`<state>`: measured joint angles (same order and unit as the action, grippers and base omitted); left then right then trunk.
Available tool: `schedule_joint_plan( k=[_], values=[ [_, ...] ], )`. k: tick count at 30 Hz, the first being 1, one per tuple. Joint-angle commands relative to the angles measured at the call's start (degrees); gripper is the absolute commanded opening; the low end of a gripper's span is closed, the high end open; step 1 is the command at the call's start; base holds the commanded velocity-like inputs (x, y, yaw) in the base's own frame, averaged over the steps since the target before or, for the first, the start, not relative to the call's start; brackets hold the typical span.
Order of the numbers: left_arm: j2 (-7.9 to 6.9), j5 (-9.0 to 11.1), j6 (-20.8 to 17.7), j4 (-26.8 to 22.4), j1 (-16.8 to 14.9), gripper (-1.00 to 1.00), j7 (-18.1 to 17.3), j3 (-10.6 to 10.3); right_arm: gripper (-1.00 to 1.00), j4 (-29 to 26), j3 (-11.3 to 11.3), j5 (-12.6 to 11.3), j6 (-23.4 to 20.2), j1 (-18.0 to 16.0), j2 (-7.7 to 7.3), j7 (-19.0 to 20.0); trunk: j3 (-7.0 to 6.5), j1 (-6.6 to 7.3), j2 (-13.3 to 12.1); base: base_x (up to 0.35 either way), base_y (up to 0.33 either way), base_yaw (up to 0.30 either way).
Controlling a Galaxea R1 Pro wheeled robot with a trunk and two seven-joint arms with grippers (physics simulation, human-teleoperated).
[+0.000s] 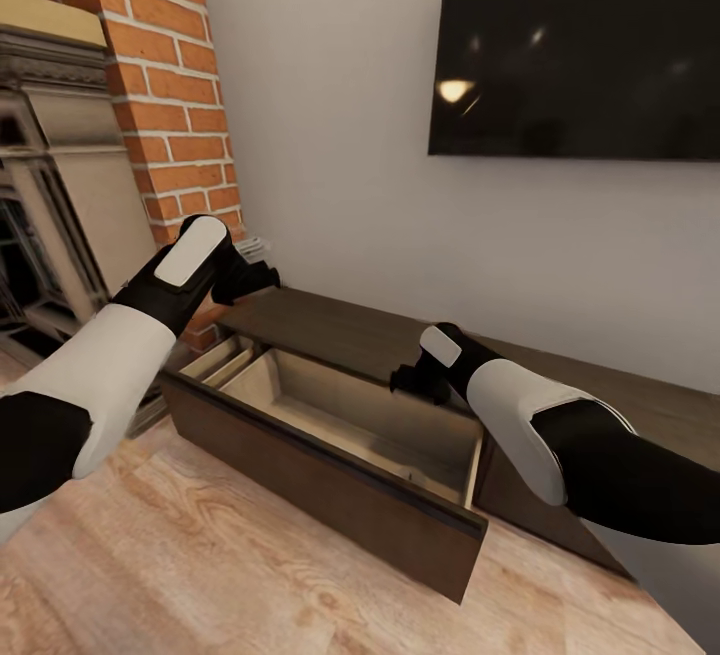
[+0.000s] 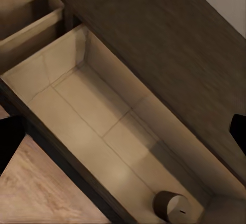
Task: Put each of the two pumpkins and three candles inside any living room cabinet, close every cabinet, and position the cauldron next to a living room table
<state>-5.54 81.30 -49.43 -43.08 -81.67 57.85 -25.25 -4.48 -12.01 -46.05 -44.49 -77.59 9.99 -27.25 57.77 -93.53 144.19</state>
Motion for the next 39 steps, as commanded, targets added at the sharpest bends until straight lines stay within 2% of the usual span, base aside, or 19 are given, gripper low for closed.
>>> schedule_joint_plan(
  k=[1, 10, 14, 19, 29, 39],
  values=[
    [-0.08, 0.52, -0.04, 0.24, -0.06, 1.0, 0.51, -0.28, 1.0, -0.09, -0.39, -0.62, -0.19, -0.02, 0.0, -0.4, -0.24, 0.03, 0.0, 0.0, 0.0, 0.143],
    [0.05, 0.52, -0.05, 5.14, -0.05, 1.0, 0.24, -0.33, 1.0, -0.09, -0.39, -0.62, -0.16, -0.02, 0.0, -0.28, -2.95, 0.26, -0.12, 0.0, 0.0, 0.147],
    [0.09, 0.37, -0.05, 7.81, 0.0, 1.0, -2.4, -0.36, 1.0, -0.09, -0.39, -0.62, -0.11, -0.02, 0.0, -0.2, -4.15, 0.36, -0.18, 0.0, 0.0, 0.149],
    [0.08, 0.27, -0.02, 10.43, 0.04, 1.0, -3.74, -0.41, 1.0, -0.09, -0.39, -0.62, -0.04, -0.02, 0.0, -0.19, -5.49, 0.49, -0.24, 0.0, 0.0, 0.091],
    [-0.09, 0.18, 0.03, 11.05, 0.24, 1.0, -3.88, -0.42, 1.0, -0.05, -0.49, -0.58, 0.35, -0.02, 0.0, -0.06, -7.73, 0.75, -0.38, 0.0, 0.0, 0.006],
    [-0.17, -0.95, 0.1, 11.02, 0.3, 1.0, -3.88, -0.42, 1.0, -0.09, -0.68, -0.26, 0.7, -0.02, 0.0, 0.0, -7.02, 0.75, -0.38, 0.0, 0.0, 0.109]
  ],
)
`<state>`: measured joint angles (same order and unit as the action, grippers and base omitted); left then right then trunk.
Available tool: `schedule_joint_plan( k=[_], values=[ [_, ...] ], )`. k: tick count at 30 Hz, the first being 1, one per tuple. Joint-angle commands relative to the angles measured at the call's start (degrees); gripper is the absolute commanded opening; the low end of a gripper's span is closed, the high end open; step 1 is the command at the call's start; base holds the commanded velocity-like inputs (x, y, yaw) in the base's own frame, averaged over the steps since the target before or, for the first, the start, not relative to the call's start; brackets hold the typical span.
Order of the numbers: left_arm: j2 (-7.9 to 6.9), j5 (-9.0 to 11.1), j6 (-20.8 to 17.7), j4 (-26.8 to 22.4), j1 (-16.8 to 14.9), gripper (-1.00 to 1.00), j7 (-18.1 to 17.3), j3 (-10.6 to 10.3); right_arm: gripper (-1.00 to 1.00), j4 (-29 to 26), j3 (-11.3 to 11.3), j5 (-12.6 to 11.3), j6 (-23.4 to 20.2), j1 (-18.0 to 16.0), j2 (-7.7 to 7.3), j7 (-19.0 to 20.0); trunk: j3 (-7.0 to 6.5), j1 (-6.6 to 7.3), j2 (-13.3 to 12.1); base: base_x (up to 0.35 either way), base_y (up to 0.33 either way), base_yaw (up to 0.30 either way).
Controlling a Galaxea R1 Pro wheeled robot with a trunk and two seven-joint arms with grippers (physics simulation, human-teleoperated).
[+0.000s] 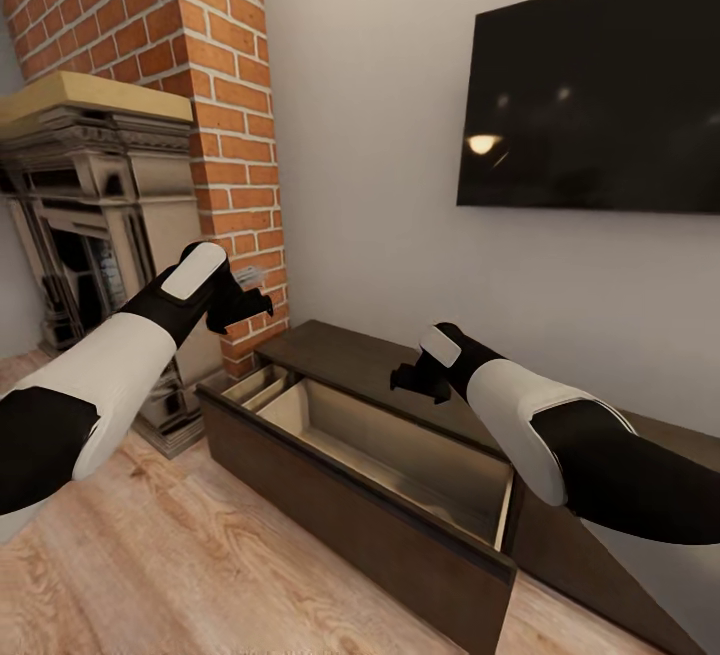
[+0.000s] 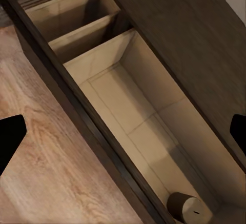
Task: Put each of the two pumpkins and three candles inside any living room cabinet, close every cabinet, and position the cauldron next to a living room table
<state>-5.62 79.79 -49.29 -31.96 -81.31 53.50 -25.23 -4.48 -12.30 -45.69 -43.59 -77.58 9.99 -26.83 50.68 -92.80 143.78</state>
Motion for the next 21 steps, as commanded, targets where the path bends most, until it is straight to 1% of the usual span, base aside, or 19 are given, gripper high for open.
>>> schedule_joint_plan(
  k=[1, 5, 8, 10, 12, 13, 14, 15, 17, 19, 21],
  values=[
    [-0.09, 0.43, -0.03, -0.08, -0.03, 1.0, 0.45, -0.43, 1.0, -0.09, -0.41, -0.59, -0.19, -0.03, 0.0, -0.41, 0.16, 0.02, 0.03, 0.0, 0.0, 0.145],
    [-0.16, 0.18, -0.02, 0.08, 0.0, 1.0, 0.26, -0.43, 1.0, -0.09, -0.48, -0.52, -0.11, -0.03, 0.0, -0.41, 0.5, 0.02, 0.03, -0.055, 0.056, 0.147],
    [-0.17, -0.05, 0.03, 0.86, 0.01, 1.0, -1.35, -0.43, 1.0, -0.09, -0.54, -0.48, -0.09, -0.03, 0.0, -0.41, 0.71, 0.02, 0.03, -0.177, 0.183, 0.111],
    [-0.18, -1.15, 0.14, 1.89, 0.03, 1.0, -3.49, -0.43, 1.0, -0.09, -0.59, -0.45, -0.09, -0.03, 0.0, -0.28, 0.76, 0.02, 0.03, -0.206, 0.215, 0.04],
    [-0.18, -3.33, 0.26, 3.22, 0.07, 1.0, -5.82, -0.43, 1.0, -0.09, -0.67, -0.37, -0.02, -0.03, 0.0, 0.53, 0.8, 0.02, 0.03, -0.216, 0.225, 0.016],
    [-0.18, -4.01, 0.29, 3.55, 0.08, 1.0, -6.44, -0.43, 1.0, -0.09, -0.77, -0.35, 0.02, -0.03, 0.0, 0.87, 0.84, 0.02, 0.03, -0.218, 0.227, 0.01],
    [-0.18, -6.17, 0.35, 4.52, 0.09, 1.0, -8.53, -0.43, 1.0, -0.09, -1.59, -0.32, 0.13, -0.03, 0.0, 2.05, 0.91, 0.02, 0.03, -0.22, 0.23, 0.036],
    [-0.18, -7.51, 0.4, 5.17, 0.09, 1.0, -10.08, -0.42, 1.0, -0.09, -2.73, -0.3, 0.18, -0.03, 0.0, 2.78, 0.98, 0.02, 0.03, -0.221, 0.23, 0.062],
    [-0.18, -9.74, 0.48, 6.51, 0.1, 1.0, -13.04, -0.37, 1.0, -0.09, -6.13, -0.33, 0.23, -0.03, 0.0, 3.97, 1.13, 0.02, 0.03, -0.222, 0.231, 0.087],
    [-0.18, -11.36, 0.57, 8.0, 0.1, 1.0, -15.4, -0.36, 1.0, -0.08, -9.97, -0.36, 0.25, -0.03, 0.0, 5.08, 1.3, 0.02, 0.03, -0.223, 0.231, 0.105],
    [-0.12, -11.98, 0.65, 8.75, 0.1, 1.0, -16.34, -0.37, 1.0, -0.07, -11.69, -0.41, 0.59, -0.03, 0.0, 5.69, 1.47, 0.02, 0.03, -0.229, 0.232, 0.113]
  ],
)
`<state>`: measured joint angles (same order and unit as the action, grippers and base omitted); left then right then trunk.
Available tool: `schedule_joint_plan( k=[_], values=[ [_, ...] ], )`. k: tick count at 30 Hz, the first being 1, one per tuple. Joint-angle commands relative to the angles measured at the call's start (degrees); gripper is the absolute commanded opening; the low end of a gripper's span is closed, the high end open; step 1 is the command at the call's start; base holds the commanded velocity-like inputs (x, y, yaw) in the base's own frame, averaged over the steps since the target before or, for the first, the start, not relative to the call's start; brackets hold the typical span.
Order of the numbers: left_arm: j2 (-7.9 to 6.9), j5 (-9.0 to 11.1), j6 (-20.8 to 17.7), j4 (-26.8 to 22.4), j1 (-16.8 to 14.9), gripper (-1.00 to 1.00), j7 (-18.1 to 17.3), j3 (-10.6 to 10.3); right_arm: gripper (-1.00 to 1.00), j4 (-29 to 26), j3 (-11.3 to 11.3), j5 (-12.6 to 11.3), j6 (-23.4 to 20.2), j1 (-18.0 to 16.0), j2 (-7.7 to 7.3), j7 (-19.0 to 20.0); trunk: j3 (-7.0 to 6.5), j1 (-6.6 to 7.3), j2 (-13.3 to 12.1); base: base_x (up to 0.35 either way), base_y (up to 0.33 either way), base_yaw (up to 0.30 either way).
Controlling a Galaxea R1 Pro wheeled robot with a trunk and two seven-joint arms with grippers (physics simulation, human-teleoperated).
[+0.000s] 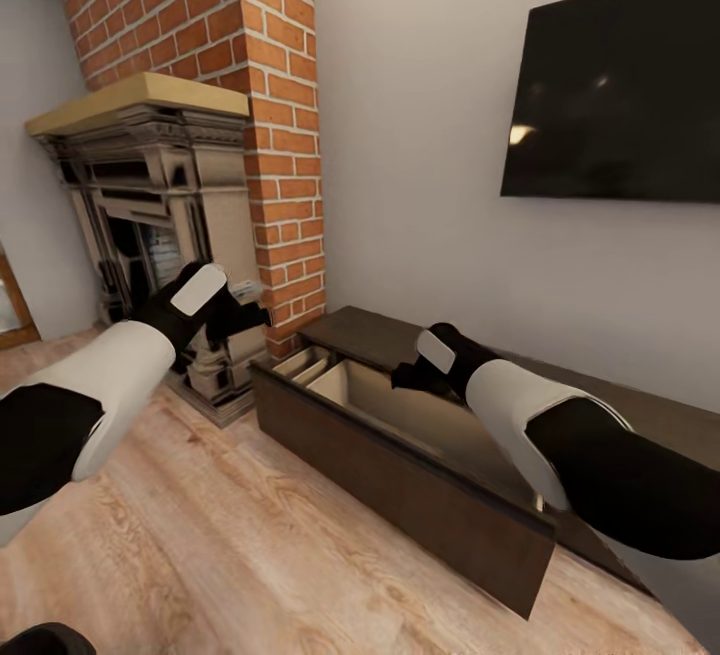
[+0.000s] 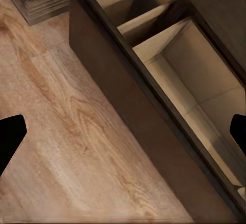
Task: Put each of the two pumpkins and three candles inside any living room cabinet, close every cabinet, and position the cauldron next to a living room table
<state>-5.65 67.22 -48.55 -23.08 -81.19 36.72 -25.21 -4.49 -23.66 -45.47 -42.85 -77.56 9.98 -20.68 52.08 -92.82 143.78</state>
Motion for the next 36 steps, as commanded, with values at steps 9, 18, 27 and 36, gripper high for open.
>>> schedule_joint_plan(
  k=[9, 18, 27, 36],
  values=[
    [-0.12, 0.38, 2.61, 0.13, -0.02, 1.0, -0.31, -0.37, 1.0, 0.0, -1.12, -0.59, 1.63, 1.0, 0.02, 2.08, 0.84, 0.04, 0.03, -0.238, 0.202, 0.119],
    [-0.06, 0.35, 4.56, 0.88, 0.05, 1.0, -2.97, -0.37, 1.0, -0.04, -1.21, -0.53, 3.78, 2.04, 0.02, 2.9, 1.62, 0.04, 0.03, -0.271, 0.134, 0.139],
    [-0.06, 0.31, 4.73, 1.33, 0.11, 1.0, -3.1, -0.41, 1.0, -0.08, -2.47, -0.5, 3.99, 2.07, 0.02, 3.18, 0.76, 0.22, -0.06, -0.049, 0.02, 0.157],
    [-0.13, 0.28, 4.86, 1.56, 1.29, 1.0, -3.14, -0.38, 1.0, -0.08, -4.6, -0.5, 4.06, 2.07, 0.02, 3.19, -1.11, 0.45, -0.18, -0.001, 0.001, 0.037]
  ],
)
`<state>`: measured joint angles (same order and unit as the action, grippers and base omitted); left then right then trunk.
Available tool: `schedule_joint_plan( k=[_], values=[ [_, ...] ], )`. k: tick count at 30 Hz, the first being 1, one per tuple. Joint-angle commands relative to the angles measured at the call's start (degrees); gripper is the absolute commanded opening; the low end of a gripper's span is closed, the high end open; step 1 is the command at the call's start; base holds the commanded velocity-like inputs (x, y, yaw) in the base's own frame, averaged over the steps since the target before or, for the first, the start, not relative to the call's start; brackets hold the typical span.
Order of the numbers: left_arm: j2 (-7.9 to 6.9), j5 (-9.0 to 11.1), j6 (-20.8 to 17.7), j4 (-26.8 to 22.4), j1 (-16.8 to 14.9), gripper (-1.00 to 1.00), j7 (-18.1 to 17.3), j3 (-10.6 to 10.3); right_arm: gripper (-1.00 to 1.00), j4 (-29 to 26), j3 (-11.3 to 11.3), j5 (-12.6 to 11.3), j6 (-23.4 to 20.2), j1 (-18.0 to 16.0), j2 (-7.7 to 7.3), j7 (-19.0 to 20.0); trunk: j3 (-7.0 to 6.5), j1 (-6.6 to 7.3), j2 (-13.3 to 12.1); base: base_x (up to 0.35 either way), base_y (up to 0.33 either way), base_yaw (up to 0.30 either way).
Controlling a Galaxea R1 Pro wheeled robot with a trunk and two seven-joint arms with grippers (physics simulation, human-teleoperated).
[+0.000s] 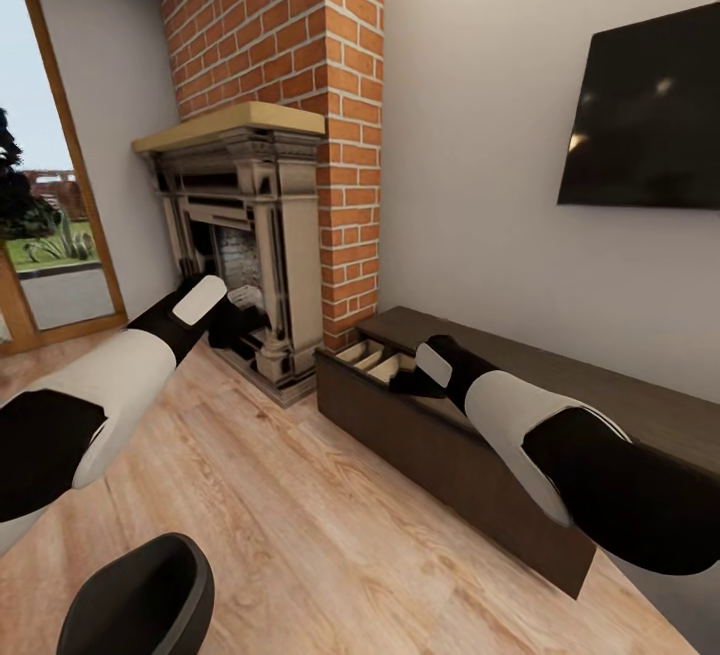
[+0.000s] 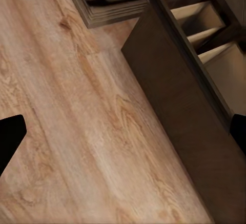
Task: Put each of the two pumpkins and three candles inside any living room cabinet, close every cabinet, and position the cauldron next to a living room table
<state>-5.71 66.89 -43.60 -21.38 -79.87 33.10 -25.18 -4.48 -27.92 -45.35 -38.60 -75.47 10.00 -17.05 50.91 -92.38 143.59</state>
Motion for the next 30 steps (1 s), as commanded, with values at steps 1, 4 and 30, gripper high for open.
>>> schedule_joint_plan(
  k=[1, 4, 30],
  values=[
    [-0.07, 0.61, -0.09, -0.08, -0.01, 1.0, 0.48, -0.4, 1.0, -0.09, -0.37, -0.61, -0.19, -0.02, 0.0, -0.42, -0.16, 0.03, 0.0, 0.0, 0.0, 0.049],
    [-0.08, 0.51, -0.09, 0.55, 0.03, 1.0, 0.48, -0.41, 1.0, -0.09, -0.43, -0.61, -0.19, -0.02, 0.0, -0.42, -0.82, 0.11, -0.04, 0.0, 0.0, 0.162],
    [-0.09, -0.89, 8.99, 2.87, 4.31, 1.0, 0.32, -0.48, 1.0, -0.29, -0.59, -0.61, -0.25, -0.02, 0.0, 4.17, 0.2, 0.21, -0.09, 0.0, 0.0, 0.179]
  ],
)
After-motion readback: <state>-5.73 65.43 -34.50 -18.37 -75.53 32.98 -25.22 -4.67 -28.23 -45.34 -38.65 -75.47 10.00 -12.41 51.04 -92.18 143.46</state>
